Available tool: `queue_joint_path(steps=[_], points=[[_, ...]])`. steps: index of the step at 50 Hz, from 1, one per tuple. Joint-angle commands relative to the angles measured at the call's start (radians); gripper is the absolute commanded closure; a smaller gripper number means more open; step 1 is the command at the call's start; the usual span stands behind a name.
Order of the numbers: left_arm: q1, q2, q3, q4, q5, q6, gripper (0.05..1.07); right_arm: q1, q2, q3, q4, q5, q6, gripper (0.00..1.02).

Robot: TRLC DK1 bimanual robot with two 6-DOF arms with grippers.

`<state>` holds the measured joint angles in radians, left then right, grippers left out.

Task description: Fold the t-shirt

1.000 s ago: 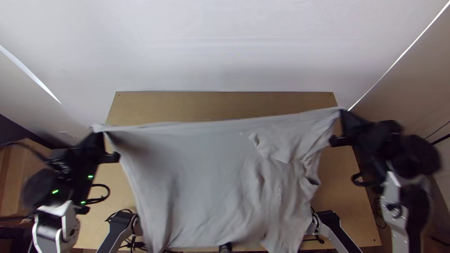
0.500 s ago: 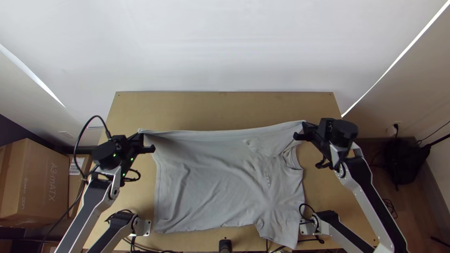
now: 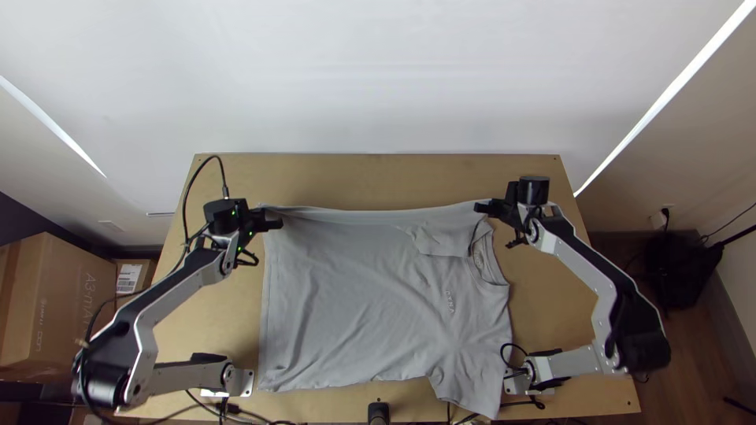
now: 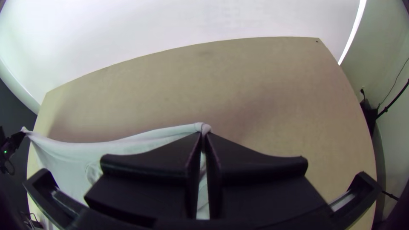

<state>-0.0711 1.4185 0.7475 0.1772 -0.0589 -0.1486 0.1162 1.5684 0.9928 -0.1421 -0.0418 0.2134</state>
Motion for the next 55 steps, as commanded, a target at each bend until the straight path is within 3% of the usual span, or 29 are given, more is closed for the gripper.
queue_joint_path(steps=[1, 19, 33, 55], points=[[0.022, 0.119, 0.107, 0.036, 0.005, 0.011, 1.05, -0.018, 0.099, 0.086, 0.019, 0.005, 0.026, 1.0], [0.036, 0.408, 0.382, 0.034, 0.007, 0.011, 1.05, -0.032, 0.355, 0.359, -0.002, -0.018, 0.026, 1.0], [0.047, 0.557, 0.576, -0.018, 0.008, 0.012, 1.05, -0.058, 0.55, 0.636, -0.108, -0.036, 0.026, 1.0], [0.059, 0.678, 0.866, -0.292, 0.053, -0.035, 1.05, -0.066, 0.726, 0.998, -0.338, -0.089, 0.067, 1.0]])
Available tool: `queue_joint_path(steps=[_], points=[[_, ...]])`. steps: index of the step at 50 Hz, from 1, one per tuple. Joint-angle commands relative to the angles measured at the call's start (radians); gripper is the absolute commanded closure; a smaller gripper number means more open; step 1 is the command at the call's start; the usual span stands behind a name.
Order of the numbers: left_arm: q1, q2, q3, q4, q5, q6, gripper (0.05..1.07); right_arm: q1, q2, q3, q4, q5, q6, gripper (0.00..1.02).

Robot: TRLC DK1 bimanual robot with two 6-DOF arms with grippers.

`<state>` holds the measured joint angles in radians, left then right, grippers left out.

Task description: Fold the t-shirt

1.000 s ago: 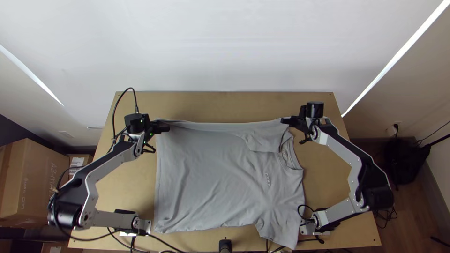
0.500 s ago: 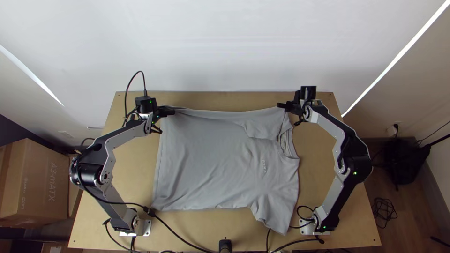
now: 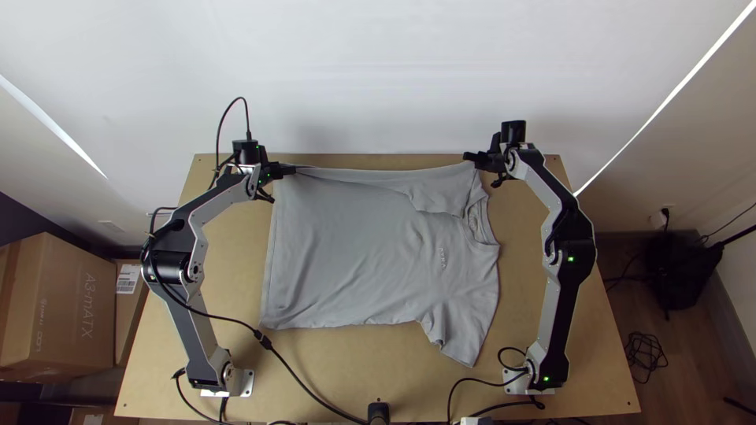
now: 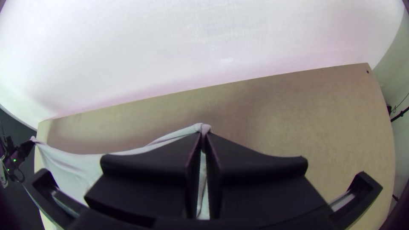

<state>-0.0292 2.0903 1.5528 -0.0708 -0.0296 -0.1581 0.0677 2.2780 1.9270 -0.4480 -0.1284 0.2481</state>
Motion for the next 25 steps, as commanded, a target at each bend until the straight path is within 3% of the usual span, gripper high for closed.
queue_joint_path(steps=[1, 11, 25], points=[[0.018, 0.005, 0.064, -0.053, 0.026, -0.027, 1.05, -0.017, 0.017, 0.075, -0.046, -0.005, 0.036, 1.0], [0.029, -0.027, 0.064, -0.136, 0.034, -0.037, 1.05, -0.014, -0.006, 0.116, -0.162, -0.028, 0.034, 1.0], [0.046, -0.108, -0.076, -0.127, 0.036, -0.047, 1.05, -0.019, -0.063, 0.063, -0.251, -0.028, 0.014, 1.0]])
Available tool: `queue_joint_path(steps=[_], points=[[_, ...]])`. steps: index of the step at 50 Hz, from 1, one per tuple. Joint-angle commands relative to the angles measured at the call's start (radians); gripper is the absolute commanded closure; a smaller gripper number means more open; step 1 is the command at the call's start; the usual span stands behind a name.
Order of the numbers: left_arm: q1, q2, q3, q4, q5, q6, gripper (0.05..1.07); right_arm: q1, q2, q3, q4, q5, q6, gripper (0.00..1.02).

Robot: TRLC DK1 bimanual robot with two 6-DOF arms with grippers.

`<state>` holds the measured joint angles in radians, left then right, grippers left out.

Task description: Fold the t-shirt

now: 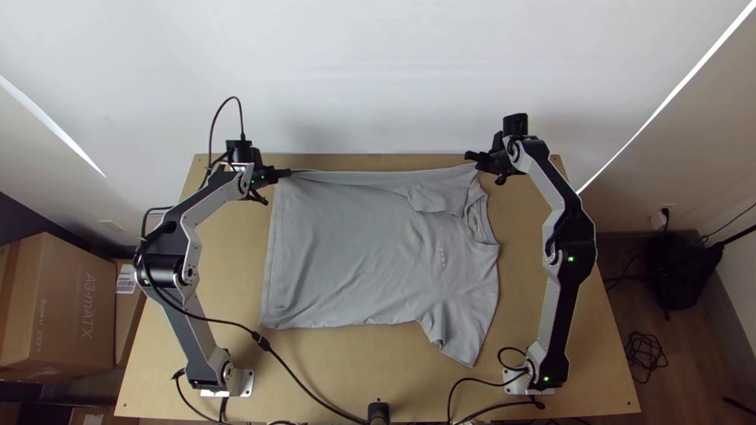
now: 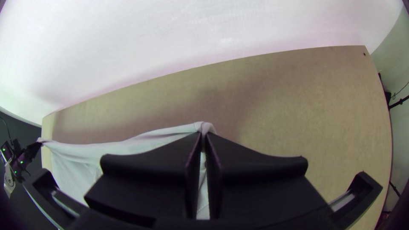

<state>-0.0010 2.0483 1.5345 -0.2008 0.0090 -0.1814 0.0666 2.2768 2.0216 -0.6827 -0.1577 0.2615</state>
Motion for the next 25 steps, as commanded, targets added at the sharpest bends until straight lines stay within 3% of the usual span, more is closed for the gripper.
queue_joint_path(steps=[1, 25], points=[[0.018, -0.073, -0.068, 0.006, -0.003, -0.027, 1.05, -0.017, -0.069, -0.043, -0.018, 0.001, -0.002, 1.0], [0.006, -0.298, -0.361, 0.093, 0.019, -0.069, 1.05, -0.022, -0.283, -0.363, 0.051, 0.001, -0.019, 1.0]])
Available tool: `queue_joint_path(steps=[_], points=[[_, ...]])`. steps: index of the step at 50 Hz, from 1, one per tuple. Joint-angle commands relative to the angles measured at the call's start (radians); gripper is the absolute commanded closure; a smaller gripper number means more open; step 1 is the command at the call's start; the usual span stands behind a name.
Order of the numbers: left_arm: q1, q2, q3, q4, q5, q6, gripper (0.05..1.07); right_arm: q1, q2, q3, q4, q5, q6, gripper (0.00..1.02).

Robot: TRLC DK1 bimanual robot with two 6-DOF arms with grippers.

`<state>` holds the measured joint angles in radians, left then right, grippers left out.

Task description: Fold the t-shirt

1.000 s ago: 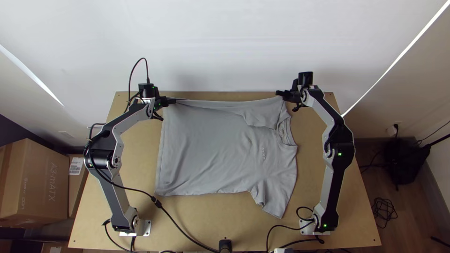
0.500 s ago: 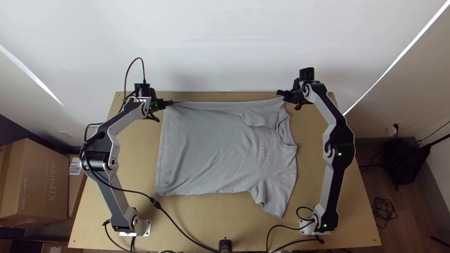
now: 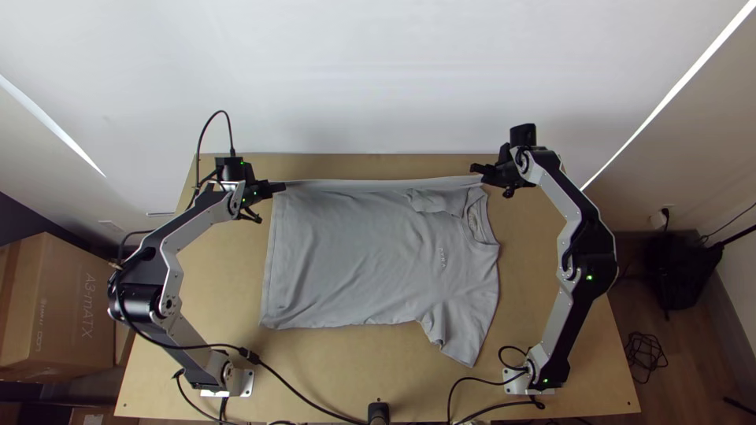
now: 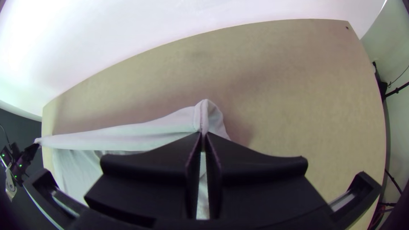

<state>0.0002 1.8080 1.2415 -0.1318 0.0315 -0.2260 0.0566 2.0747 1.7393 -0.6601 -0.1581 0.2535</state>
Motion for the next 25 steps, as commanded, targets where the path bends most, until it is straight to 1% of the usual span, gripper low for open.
queue_joint_path(steps=[1, 11, 25], points=[[0.004, -0.064, -0.08, 0.027, -0.004, -0.026, 1.05, -0.012, -0.091, -0.098, 0.033, 0.002, -0.011, 1.0], [0.0, -0.105, -0.191, 0.061, -0.004, -0.032, 1.05, -0.008, -0.168, -0.225, 0.074, 0.002, -0.013, 1.0], [-0.003, -0.145, -0.292, 0.124, -0.004, -0.052, 1.05, -0.004, -0.208, -0.354, 0.128, 0.003, -0.011, 1.0]])
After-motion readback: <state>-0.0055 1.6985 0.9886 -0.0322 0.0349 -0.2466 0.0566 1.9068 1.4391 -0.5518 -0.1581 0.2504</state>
